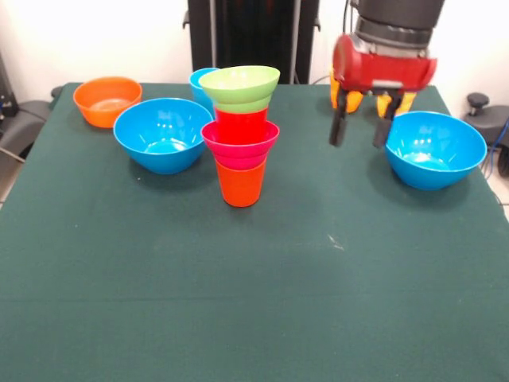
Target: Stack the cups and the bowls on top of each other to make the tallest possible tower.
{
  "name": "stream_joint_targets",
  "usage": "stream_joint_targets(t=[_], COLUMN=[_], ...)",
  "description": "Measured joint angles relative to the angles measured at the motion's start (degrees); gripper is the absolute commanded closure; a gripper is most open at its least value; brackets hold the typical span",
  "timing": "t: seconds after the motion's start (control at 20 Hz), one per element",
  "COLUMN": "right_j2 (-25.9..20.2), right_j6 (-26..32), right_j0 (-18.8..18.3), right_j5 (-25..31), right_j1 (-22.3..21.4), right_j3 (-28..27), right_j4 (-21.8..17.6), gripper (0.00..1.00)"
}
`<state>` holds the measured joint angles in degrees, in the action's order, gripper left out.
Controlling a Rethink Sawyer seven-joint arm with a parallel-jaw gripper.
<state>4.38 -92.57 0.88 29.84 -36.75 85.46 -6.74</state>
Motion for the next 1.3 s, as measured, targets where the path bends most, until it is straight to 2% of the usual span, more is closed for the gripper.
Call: stream_joint_targets(t=[0.3, 0.65, 1.3], right_j2=[-4.83, -7.35, -9.21], right_j6=[0.0, 0.0, 0.0], right_j0=[-1.52, -2.63, -3.73], right_j5=[5.42, 10.17, 10.94], right_j1=[3.6, 6.58, 7.56], right_j3=[-3.58, -6.29, -6.47], right_j4=[0.0, 0.0, -0.01], gripper=[0.0, 0.0, 0.0])
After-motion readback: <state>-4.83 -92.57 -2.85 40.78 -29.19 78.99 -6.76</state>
